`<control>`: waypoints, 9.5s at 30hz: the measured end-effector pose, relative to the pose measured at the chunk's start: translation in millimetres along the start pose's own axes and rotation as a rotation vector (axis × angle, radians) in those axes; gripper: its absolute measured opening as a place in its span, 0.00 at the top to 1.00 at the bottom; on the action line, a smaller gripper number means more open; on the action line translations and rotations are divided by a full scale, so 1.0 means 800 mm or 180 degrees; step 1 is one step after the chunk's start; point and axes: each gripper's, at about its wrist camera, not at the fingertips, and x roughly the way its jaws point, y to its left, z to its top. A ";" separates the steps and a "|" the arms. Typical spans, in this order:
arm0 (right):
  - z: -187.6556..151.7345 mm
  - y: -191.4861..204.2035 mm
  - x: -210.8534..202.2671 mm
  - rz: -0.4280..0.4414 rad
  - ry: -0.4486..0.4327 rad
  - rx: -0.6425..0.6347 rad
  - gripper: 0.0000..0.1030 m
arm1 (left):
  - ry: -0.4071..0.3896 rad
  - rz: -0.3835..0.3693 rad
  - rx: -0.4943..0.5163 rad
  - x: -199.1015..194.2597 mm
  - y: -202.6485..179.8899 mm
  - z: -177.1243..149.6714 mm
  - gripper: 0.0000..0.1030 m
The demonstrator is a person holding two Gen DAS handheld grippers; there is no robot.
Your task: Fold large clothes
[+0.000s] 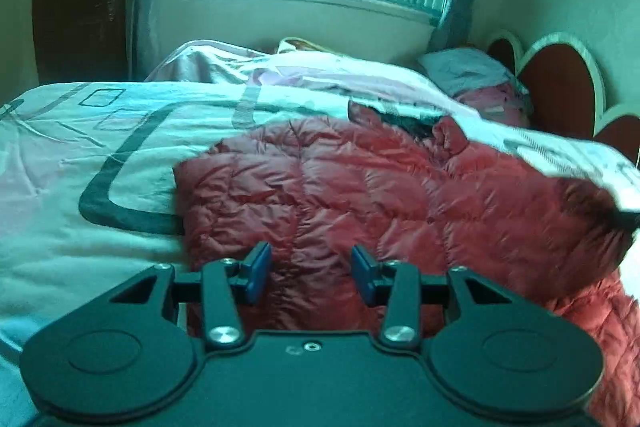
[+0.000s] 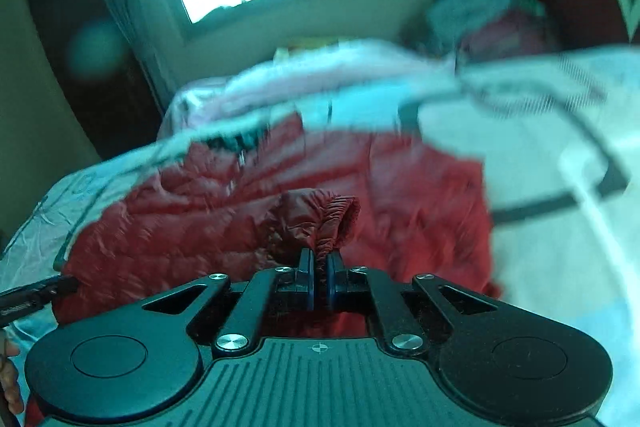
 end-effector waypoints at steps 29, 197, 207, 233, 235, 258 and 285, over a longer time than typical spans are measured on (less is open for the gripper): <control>-0.003 0.017 0.115 -0.0555 0.0534 -0.0507 0.61 | 0.0318 -0.0056 0.0348 0.070 0.017 0.036 0.41; 0.160 -0.110 0.192 0.0037 -0.0229 -0.0303 0.98 | -0.0227 -0.0463 -0.0348 0.134 0.091 0.174 0.94; 0.111 -0.128 0.281 -0.0343 0.0424 -0.0399 0.98 | 0.0269 -0.0211 -0.0434 0.219 0.094 0.132 0.89; 0.085 -0.032 0.240 -0.0230 0.0500 -0.0858 0.36 | 0.0209 -0.0145 0.0305 0.159 -0.003 0.107 0.28; 0.086 -0.024 0.210 -0.0191 0.0349 -0.0864 0.36 | 0.0103 -0.0094 0.0336 0.132 -0.010 0.107 0.28; -0.021 0.025 0.049 -0.0061 0.0113 -0.1113 0.36 | -0.0043 -0.0064 0.0099 -0.006 -0.037 0.015 0.33; -0.067 -0.125 -0.023 0.0087 0.0137 0.1611 0.36 | 0.0088 -0.0160 -0.2023 -0.062 0.071 -0.062 0.44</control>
